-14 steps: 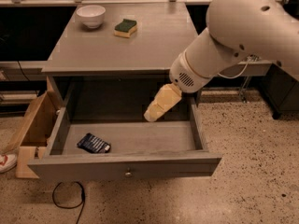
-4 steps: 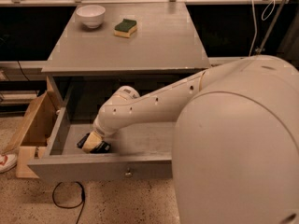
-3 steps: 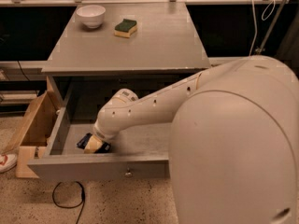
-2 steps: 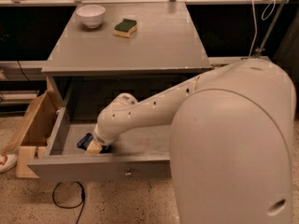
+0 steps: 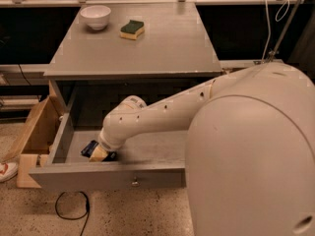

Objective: Pick rxbar blueberry from top drawer and place on counter

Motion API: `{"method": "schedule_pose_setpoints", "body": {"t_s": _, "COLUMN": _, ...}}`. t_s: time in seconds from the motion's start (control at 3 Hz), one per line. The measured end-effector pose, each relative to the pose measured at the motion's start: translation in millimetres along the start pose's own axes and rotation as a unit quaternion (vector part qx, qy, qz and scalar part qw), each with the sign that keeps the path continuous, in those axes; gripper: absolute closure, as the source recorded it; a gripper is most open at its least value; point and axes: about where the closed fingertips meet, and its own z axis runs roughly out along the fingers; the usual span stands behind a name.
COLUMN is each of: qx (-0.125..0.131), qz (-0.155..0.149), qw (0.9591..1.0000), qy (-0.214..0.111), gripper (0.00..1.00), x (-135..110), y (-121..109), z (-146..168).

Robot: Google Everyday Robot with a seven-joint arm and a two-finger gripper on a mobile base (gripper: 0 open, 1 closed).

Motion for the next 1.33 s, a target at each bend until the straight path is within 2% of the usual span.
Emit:
{"method": "schedule_pose_setpoints", "body": {"t_s": 0.33, "qx": 0.0, "qz": 0.0, "qw": 1.0, "qy": 0.0, "gripper": 0.78, "x": -5.9, "y": -0.5, "z": -10.5}}
{"method": "schedule_pose_setpoints", "body": {"t_s": 0.67, "qx": 0.0, "qz": 0.0, "qw": 1.0, "qy": 0.0, "gripper": 0.99, "x": -9.9, "y": -0.7, "z": -15.5}}
{"method": "schedule_pose_setpoints", "body": {"t_s": 1.0, "qx": -0.017, "qz": 0.012, "qw": 0.9989, "qy": -0.043, "gripper": 1.0, "x": -22.8, "y": -4.7, "z": -26.4}}
{"method": "schedule_pose_setpoints", "body": {"t_s": 1.33, "qx": -0.062, "qz": 0.037, "qw": 0.9924, "qy": -0.1, "gripper": 1.0, "x": -37.4, "y": -9.4, "z": -48.6}}
